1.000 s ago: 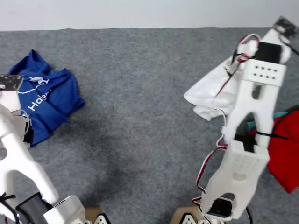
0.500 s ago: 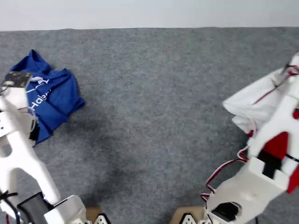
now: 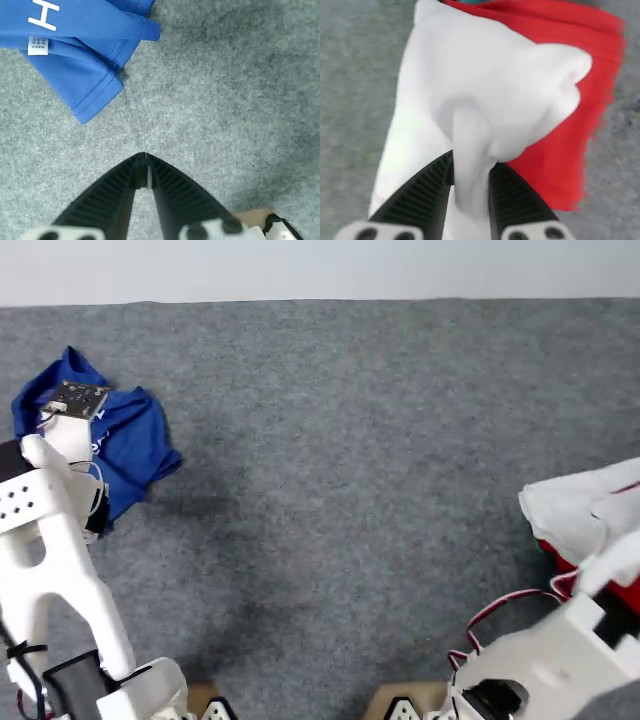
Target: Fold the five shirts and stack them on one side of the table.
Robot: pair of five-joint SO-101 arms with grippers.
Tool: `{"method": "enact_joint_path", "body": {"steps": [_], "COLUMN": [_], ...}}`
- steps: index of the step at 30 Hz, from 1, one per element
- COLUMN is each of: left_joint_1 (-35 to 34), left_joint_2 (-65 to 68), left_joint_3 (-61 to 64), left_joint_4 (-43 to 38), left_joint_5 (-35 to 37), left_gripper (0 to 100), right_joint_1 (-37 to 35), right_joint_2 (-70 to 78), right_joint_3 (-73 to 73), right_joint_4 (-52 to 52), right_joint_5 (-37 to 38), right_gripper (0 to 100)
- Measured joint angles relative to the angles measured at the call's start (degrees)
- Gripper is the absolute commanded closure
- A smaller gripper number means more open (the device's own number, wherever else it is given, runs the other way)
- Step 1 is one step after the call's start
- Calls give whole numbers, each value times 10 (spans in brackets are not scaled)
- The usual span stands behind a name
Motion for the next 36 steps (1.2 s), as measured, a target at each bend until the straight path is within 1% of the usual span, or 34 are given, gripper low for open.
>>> {"method": "enact_joint_path", "body": {"steps": [4, 9, 11, 15, 16, 18, 21, 23, 26, 29, 30, 32, 34, 36], "left_joint_1": [0, 0, 0, 0, 0, 0, 0, 0, 0, 0, 0, 0, 0, 0], "left_joint_2": [0, 0, 0, 0, 0, 0, 0, 0, 0, 0, 0, 0, 0, 0], "left_joint_3": [0, 0, 0, 0, 0, 0, 0, 0, 0, 0, 0, 0, 0, 0], "left_joint_4": [0, 0, 0, 0, 0, 0, 0, 0, 0, 0, 0, 0, 2, 4], "left_joint_5": [0, 0, 0, 0, 0, 0, 0, 0, 0, 0, 0, 0, 0, 0], "left_gripper": [997, 997, 997, 997, 997, 997, 997, 997, 997, 997, 997, 997, 997, 997], "right_joint_1": [33, 69, 81, 97, 98, 99, 92, 76, 44, 18, 14, 4, -10, -27], "right_joint_2": [9, 65, 88, 105, 104, 98, 57, 17, -38, -66, -67, -67, -63, -40], "right_joint_3": [22, 22, 22, 22, 22, 22, 22, 22, 22, 22, 22, 31, 54, 81], "right_joint_4": [-18, -46, -55, -54, -47, -37, -13, 0, 0, 1, 1, 1, 1, 1], "right_joint_5": [23, 57, 71, 80, 79, 68, 62, 61, 61, 61, 61, 61, 60, 59], "right_gripper": [990, 976, 910, 705, 669, 645, 667, 718, 833, 981, 997, 972, 993, 989]}}
